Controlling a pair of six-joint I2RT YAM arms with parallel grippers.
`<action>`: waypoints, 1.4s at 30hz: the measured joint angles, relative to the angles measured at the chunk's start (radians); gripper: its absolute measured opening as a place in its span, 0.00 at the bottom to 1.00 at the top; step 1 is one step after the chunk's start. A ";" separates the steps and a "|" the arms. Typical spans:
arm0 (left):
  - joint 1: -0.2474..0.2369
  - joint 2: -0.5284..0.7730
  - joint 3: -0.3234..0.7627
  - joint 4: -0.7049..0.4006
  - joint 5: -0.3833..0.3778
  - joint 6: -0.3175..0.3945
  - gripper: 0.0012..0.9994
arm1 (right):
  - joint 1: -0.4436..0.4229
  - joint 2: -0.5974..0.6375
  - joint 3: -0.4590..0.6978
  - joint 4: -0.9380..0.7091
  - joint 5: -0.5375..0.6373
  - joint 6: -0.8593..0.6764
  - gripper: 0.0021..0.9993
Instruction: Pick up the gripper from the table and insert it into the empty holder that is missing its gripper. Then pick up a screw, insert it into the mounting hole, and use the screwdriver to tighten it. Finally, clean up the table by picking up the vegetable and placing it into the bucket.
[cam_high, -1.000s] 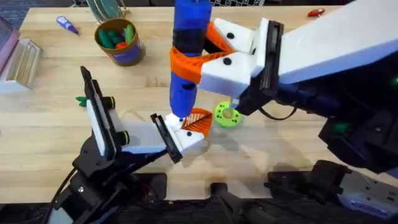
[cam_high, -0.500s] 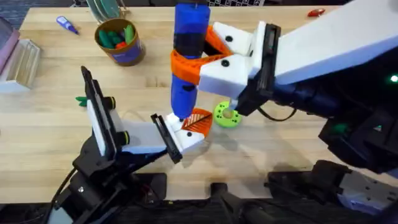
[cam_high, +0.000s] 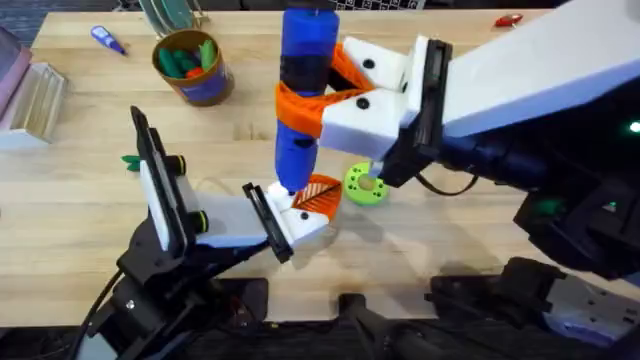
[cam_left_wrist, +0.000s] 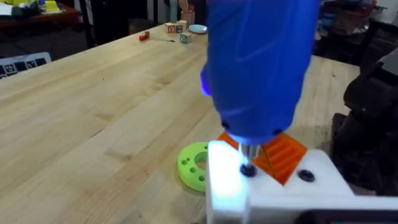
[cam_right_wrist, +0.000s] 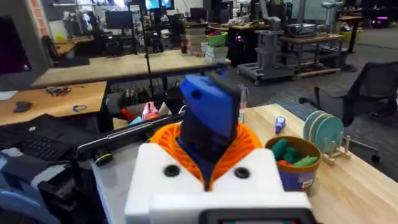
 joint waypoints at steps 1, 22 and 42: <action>0.000 0.000 0.000 0.000 0.000 0.000 0.01 | 0.000 0.000 0.000 0.000 0.000 0.000 0.02; 0.000 0.000 0.000 0.000 0.000 0.000 0.01 | -0.148 -0.092 -0.001 0.083 -0.008 -0.018 0.02; 0.000 0.000 0.000 0.000 0.000 0.000 0.01 | -0.539 0.484 0.035 -0.274 0.483 -1.163 0.02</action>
